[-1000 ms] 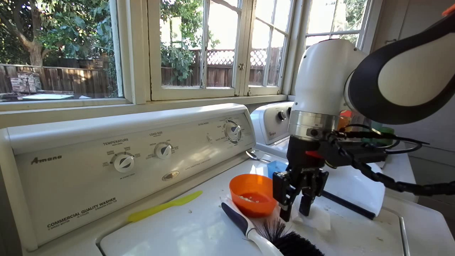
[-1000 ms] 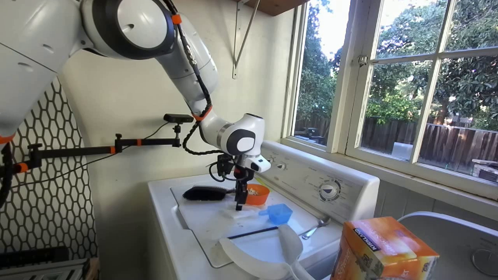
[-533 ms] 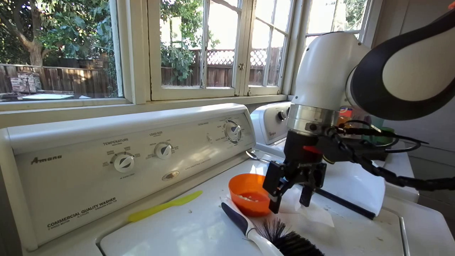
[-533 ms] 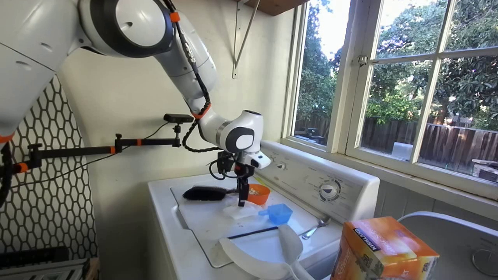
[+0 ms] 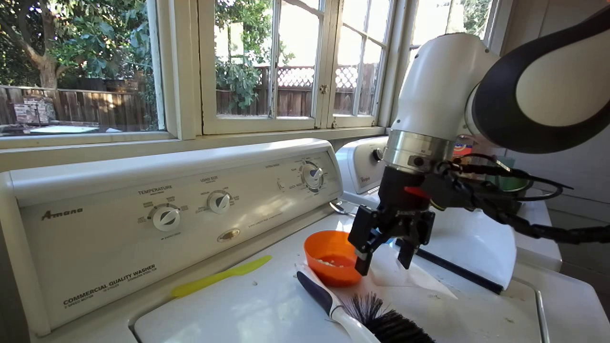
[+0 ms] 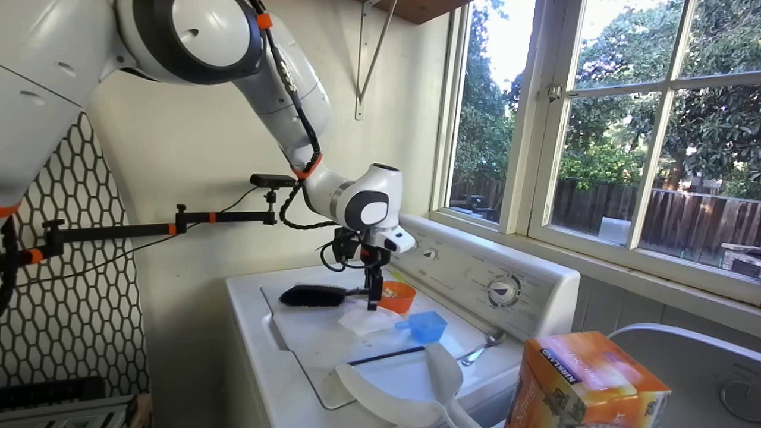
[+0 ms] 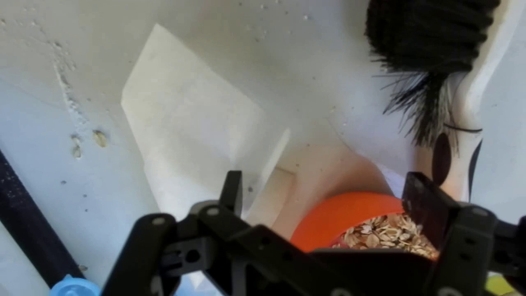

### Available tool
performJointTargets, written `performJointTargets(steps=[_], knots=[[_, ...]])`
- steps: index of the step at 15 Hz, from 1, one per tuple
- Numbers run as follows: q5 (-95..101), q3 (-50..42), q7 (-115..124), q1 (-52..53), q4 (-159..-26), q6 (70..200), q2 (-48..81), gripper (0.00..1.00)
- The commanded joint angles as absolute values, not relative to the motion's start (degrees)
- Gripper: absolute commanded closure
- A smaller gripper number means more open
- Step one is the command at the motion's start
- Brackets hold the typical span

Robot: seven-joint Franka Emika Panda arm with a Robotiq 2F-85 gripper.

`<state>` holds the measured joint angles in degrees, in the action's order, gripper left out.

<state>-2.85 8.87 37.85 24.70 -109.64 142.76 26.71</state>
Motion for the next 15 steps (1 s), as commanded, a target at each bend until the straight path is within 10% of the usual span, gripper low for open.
performJointTargets(steps=[1, 15], knots=[[-2.3, 8.0, 40.5, 25.4, -112.1, 144.2, 24.1, 0.00], [7.6, 4.8, 52.8, 25.9, -116.4, 147.4, 19.7, 0.00]])
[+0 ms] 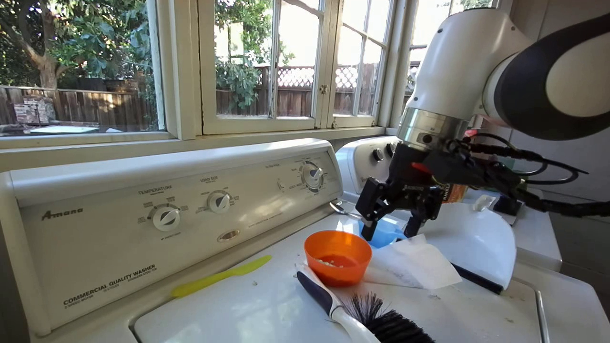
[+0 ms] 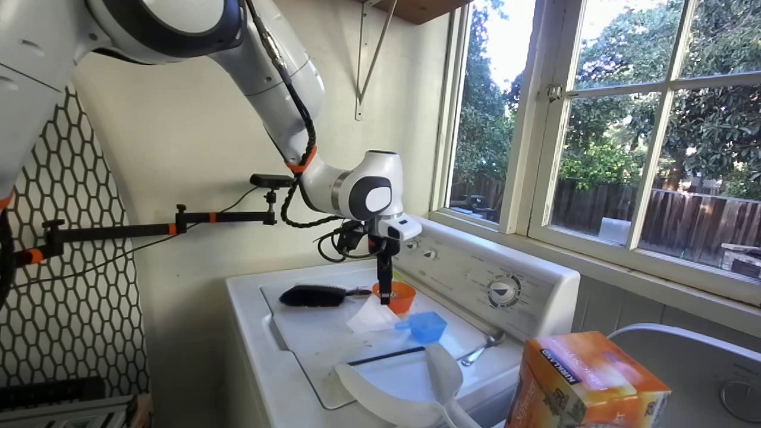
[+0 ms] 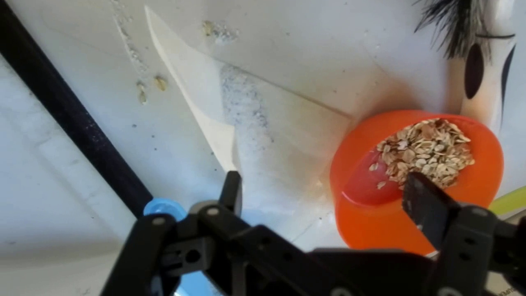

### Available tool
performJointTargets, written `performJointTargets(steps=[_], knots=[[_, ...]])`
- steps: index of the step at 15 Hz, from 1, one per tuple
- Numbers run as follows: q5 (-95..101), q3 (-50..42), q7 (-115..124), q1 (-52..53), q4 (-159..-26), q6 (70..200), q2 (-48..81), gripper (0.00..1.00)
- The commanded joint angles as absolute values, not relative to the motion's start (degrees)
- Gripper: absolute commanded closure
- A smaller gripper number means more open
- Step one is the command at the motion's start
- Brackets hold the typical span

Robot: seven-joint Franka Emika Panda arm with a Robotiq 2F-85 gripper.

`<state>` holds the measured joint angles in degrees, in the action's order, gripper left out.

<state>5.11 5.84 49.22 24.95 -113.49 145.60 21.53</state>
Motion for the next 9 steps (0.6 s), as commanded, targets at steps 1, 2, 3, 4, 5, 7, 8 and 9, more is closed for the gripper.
performJointTargets(steps=[1, 2, 3, 4, 5, 7, 8, 9], knots=[[7.9, 4.9, 53.4, 25.8, -116.7, 147.5, 19.7, 0.00], [8.0, 5.0, 54.0, 25.7, -117.2, 147.4, 19.7, 0.00], [7.8, 5.2, 54.4, 25.6, -117.6, 147.5, 19.7, 0.00], [7.6, 5.4, 54.7, 25.5, -118.0, 147.6, 19.8, 0.00], [7.4, 5.6, 55.0, 25.5, -118.3, 147.6, 19.9, 0.00], [7.2, 5.9, 55.2, 25.4, -119.0, 147.9, 20.3, 0.00], [7.1, 6.0, 55.2, 25.3, -119.4, 148.3, 20.5, 0.00], [7.1, 6.1, 55.3, 25.4, -119.8, 148.5, 20.6, 0.00]])
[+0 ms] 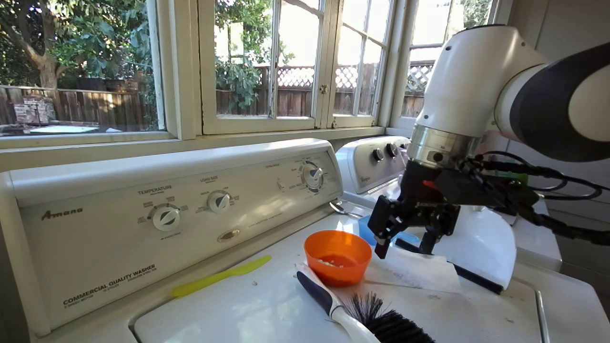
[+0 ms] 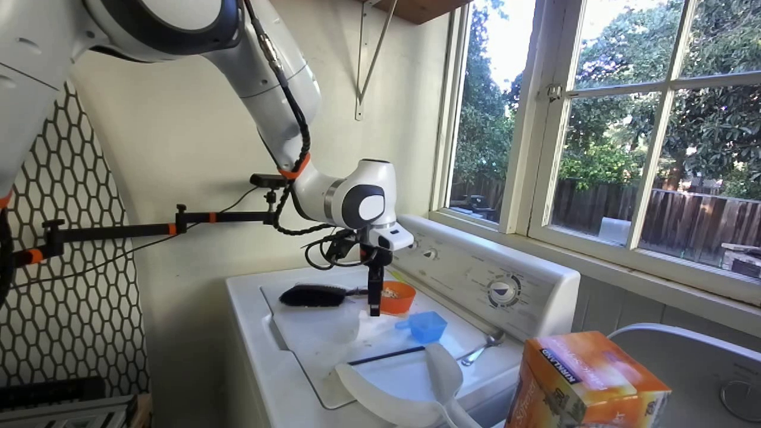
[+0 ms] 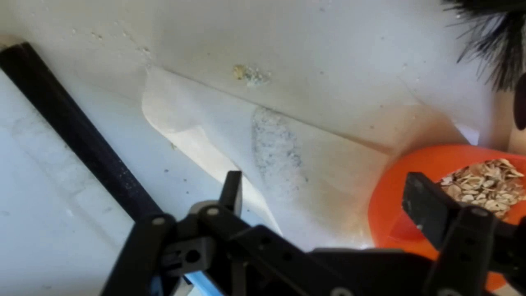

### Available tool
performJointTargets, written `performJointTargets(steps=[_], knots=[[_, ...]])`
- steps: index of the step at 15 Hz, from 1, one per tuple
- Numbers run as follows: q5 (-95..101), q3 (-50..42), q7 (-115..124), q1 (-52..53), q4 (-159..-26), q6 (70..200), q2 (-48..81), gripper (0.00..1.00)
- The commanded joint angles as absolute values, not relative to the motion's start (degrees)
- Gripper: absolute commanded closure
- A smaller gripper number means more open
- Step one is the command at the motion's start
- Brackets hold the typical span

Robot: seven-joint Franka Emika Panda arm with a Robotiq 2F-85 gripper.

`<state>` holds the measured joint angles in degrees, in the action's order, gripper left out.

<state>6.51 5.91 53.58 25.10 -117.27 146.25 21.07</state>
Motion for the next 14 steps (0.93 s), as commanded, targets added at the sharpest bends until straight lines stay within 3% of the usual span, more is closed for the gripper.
performJointTargets(steps=[1, 14], knots=[[7.1, 6.2, 55.4, 25.3, -120.1, 148.9, 20.8, 0.00], [11.3, 3.4, 57.8, 27.3, -122.7, 154.2, 22.2, 0.00]])
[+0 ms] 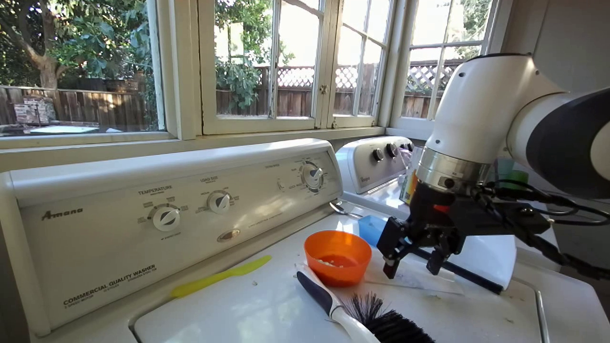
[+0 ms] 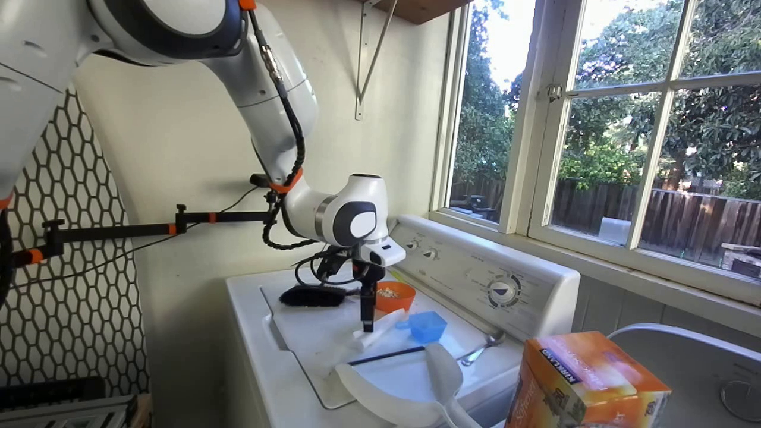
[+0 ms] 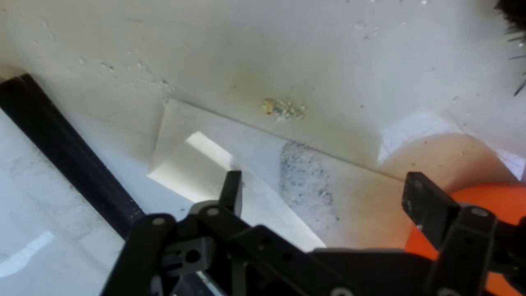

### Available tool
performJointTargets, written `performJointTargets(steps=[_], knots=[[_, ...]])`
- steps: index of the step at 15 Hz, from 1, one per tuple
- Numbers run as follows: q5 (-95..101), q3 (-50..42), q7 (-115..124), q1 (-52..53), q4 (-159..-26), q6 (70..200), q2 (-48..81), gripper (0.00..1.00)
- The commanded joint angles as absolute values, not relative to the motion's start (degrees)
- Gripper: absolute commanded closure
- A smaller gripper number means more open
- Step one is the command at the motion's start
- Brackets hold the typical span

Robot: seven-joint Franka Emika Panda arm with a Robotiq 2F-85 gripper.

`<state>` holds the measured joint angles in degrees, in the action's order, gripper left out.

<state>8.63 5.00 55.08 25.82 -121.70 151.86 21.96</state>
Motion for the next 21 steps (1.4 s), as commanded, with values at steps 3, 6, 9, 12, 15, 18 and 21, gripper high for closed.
performJointTargets(steps=[3, 6, 9, 12, 15, 18, 21], knots=[[12.6, 2.7, 58.6, 27.8, -122.6, 154.7, 22.7, 0.00], [13.2, 2.2, 59.0, 28.1, -122.6, 154.8, 23.0, 0.00], [13.3, 2.1, 59.2, 28.2, -122.5, 154.7, 23.5, 0.00], [13.3, 1.8, 59.6, 28.4, -122.3, 154.5, 24.0, 0.00], [13.3, 1.5, 60.0, 28.6, -122.1, 154.2, 24.4, 0.00], [13.4, 1.4, 60.4, 28.7, -121.8, 154.1, 24.6, 0.00], [13.3, 1.5, 60.4, 28.6, -121.5, 154.0, 24.8, 0.11]])
